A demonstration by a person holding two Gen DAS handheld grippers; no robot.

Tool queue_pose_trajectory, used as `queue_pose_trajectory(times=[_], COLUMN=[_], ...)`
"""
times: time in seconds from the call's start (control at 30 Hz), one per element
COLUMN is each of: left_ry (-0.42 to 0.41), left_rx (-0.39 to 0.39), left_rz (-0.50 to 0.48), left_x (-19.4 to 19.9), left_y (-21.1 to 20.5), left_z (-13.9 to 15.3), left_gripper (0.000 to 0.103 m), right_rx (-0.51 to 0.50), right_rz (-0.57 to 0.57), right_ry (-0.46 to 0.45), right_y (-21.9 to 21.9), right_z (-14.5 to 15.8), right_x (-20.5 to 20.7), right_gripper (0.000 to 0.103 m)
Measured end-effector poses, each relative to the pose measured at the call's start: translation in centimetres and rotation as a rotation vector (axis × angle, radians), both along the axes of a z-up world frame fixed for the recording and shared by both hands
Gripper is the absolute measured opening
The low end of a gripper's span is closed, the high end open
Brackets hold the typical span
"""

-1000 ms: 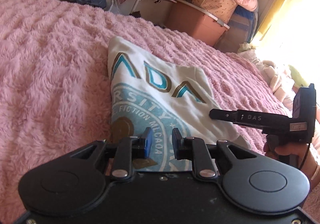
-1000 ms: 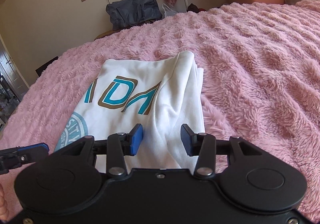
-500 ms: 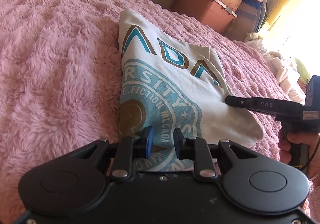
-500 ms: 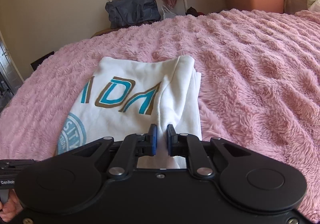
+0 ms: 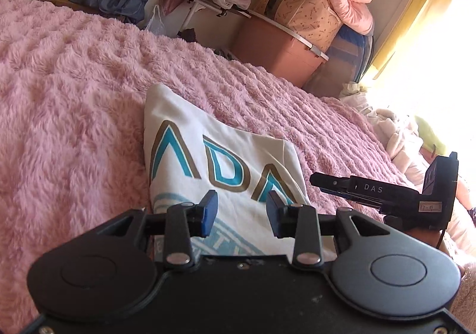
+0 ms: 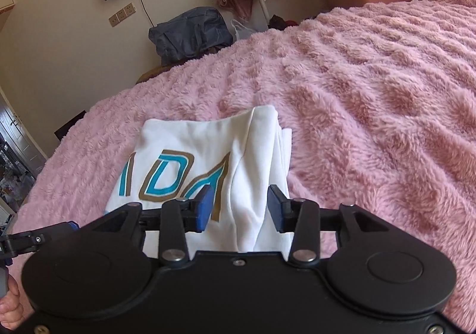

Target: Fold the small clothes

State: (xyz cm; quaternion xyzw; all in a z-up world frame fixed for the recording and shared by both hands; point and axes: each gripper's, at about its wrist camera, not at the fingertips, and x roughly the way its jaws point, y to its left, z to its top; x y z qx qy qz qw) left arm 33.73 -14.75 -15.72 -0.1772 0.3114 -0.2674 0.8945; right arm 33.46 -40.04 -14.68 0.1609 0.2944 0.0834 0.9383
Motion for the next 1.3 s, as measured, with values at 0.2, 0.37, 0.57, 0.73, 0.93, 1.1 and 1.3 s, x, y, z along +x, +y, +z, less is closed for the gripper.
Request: queue_pose_trajectory(times=[0.2,0.37,0.57,0.73,0.93,1.1,1.3], left_ry=[0.029,0.096,0.122,0.120,0.127,0.138,0.124], left_rx=[0.024,0.015,0.026,0.039,0.045,0.016,-0.073], left_rz=[0.020,0.030,0.031,0.036,0.035,0.043,0.008], left_x=[4.3,6.0,6.3,6.4,6.7,6.6,2.3], left_y=[-1.0,-0.6,-0.8,-1.2,-1.4,-1.0,1.2], left_z=[-1.4,-2.9,-3.4,-3.7,-3.9,-3.4,-1.4], left_gripper=[0.036,0.036,0.038,0.039,0.040,0.040,0.041], right_rx=[-0.051,-0.025,-0.030,-0.101,-0.038,-0.041,-0.076], right_rz=[-0.062,-0.054,-0.050,-0.025,-0.070,-0.069,0.102], right_ry=[-0.039,0.020,0.010,0.015,0.045,0.022,-0.062], right_y=[-0.3,-0.6,-1.0,-0.7,-1.6,-1.5,-0.5], right_z=[0.3,-1.0,-0.6,-0.4,-2.4,-1.0,2.5], right_x=[5.6,9.0,9.5,10.4,10.8,9.6,2.7], right_gripper=[0.043,0.030,0.004,0.004,0.005,0.022,0.026])
